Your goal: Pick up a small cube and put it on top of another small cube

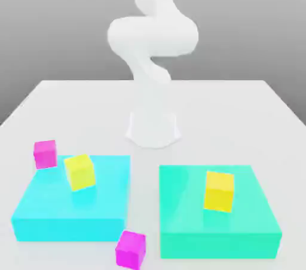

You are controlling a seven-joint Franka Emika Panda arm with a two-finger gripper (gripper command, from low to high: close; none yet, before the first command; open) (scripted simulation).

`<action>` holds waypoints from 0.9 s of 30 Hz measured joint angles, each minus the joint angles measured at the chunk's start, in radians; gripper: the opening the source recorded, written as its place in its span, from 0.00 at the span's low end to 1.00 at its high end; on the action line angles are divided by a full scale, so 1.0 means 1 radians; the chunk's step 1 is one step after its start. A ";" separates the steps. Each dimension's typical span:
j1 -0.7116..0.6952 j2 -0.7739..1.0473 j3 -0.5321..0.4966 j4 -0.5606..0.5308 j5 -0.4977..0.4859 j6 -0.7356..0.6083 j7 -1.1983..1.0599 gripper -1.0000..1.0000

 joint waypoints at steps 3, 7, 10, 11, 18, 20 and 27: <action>0.056 0.089 -0.057 -0.016 0.017 0.035 -0.129 0.50; 0.122 0.202 -0.127 -0.037 0.047 0.080 -0.298 0.50; 0.165 0.286 -0.175 -0.053 0.075 0.113 -0.429 0.50; 0.179 0.315 -0.191 -0.058 0.085 0.124 -0.473 0.50; 0.253 0.516 -0.275 -0.094 0.168 0.200 -0.791 0.50; 0.265 0.574 -0.290 -0.104 0.193 0.222 -0.882 0.50; 0.275 0.773 -0.307 -0.140 0.254 0.299 -1.184 0.50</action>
